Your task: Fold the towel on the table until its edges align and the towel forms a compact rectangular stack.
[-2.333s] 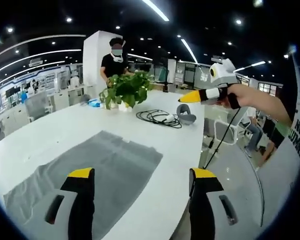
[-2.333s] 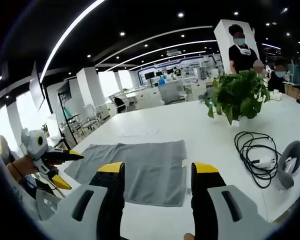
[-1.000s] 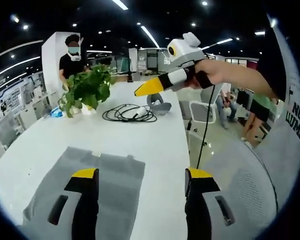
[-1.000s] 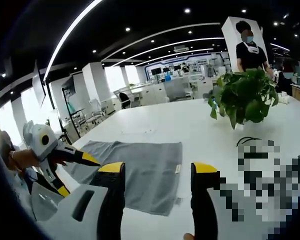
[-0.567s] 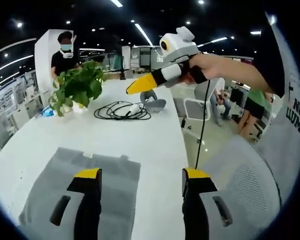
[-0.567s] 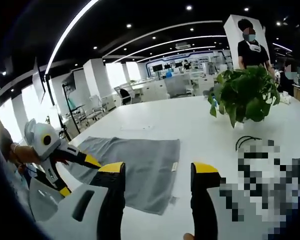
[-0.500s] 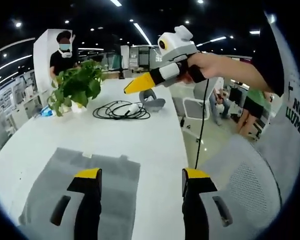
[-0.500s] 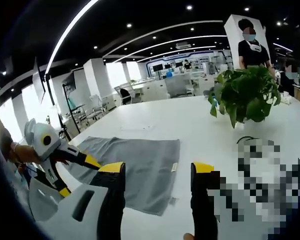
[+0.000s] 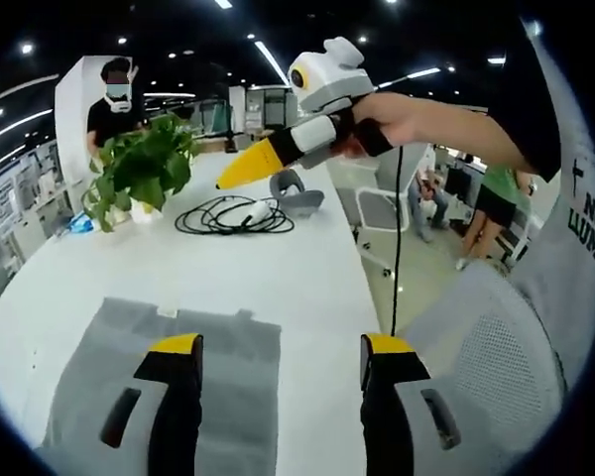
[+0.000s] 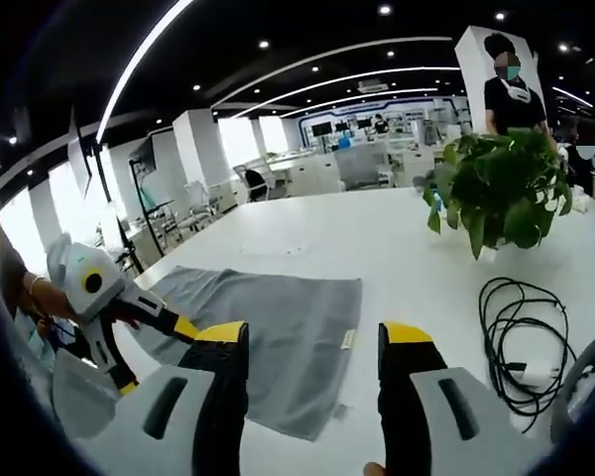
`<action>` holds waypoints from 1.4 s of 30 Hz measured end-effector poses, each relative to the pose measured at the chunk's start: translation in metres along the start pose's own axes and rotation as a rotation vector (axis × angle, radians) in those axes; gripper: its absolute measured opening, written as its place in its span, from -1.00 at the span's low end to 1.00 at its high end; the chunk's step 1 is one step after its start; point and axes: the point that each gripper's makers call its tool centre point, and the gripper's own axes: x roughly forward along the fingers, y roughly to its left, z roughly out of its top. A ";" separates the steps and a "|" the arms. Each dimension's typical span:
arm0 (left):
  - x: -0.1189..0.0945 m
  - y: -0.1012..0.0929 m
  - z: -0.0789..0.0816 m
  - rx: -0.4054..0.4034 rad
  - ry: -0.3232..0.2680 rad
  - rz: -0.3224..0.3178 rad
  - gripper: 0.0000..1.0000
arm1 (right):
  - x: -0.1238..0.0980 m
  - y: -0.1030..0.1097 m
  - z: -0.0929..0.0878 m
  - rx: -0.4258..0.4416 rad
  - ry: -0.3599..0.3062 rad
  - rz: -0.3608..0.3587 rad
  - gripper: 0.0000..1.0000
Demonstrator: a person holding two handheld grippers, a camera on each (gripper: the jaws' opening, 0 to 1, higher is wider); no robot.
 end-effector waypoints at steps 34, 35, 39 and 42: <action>0.043 0.006 -0.007 0.076 0.053 -0.060 0.12 | 0.043 -0.008 0.001 -0.026 0.043 0.058 0.01; 0.042 0.007 -0.007 0.081 0.055 -0.064 0.13 | 0.044 -0.009 0.001 -0.028 0.044 0.059 0.01; 0.042 0.010 -0.006 0.098 0.058 -0.072 0.13 | 0.046 -0.008 0.001 -0.029 0.047 0.062 0.01; 0.041 0.012 -0.008 0.102 0.062 -0.088 0.13 | 0.049 -0.010 0.000 -0.032 0.050 0.064 0.01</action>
